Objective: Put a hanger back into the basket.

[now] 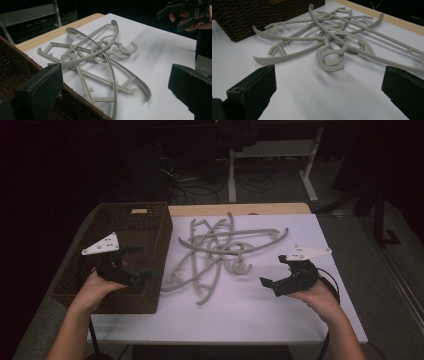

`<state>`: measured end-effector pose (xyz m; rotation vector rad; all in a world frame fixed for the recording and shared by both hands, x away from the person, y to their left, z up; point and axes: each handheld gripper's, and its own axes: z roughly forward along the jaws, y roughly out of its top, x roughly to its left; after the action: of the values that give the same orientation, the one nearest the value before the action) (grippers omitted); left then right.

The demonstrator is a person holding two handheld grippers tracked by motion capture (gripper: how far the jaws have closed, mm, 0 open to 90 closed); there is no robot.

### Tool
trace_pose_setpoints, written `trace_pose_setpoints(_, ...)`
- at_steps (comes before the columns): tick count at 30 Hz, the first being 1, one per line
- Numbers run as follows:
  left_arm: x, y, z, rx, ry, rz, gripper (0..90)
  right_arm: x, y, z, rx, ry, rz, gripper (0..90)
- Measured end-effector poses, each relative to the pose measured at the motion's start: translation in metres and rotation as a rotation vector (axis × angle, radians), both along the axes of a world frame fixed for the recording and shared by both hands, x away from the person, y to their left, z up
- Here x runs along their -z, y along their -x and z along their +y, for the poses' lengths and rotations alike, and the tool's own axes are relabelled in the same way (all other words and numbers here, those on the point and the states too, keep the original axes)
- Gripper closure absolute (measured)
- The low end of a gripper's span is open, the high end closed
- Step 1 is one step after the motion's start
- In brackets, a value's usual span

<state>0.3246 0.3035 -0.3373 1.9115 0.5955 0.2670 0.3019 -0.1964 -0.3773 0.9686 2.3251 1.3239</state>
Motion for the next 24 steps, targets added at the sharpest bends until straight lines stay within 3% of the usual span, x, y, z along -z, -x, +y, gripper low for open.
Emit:
trace_pose_setpoints(6,-0.006,-0.004,-0.008,0.004,-0.001,0.002,0.0,0.002,-0.002,0.001,0.001,0.012,0.006,0.0)
trace_pose_setpoints(14,-0.021,-0.014,-0.039,0.04,0.016,-0.008,0.0,0.004,-0.004,0.001,0.009,0.022,0.019,0.0)
trace_pose_setpoints(17,-0.028,-0.021,-0.064,0.069,0.018,-0.01,0.0,0.004,-0.003,0.0,0.01,0.022,0.019,0.0)
trace_pose_setpoints(24,-0.029,-0.033,-0.102,0.1,0.023,-0.008,0.0,0.004,-0.003,-0.002,0.005,0.019,0.018,0.0)
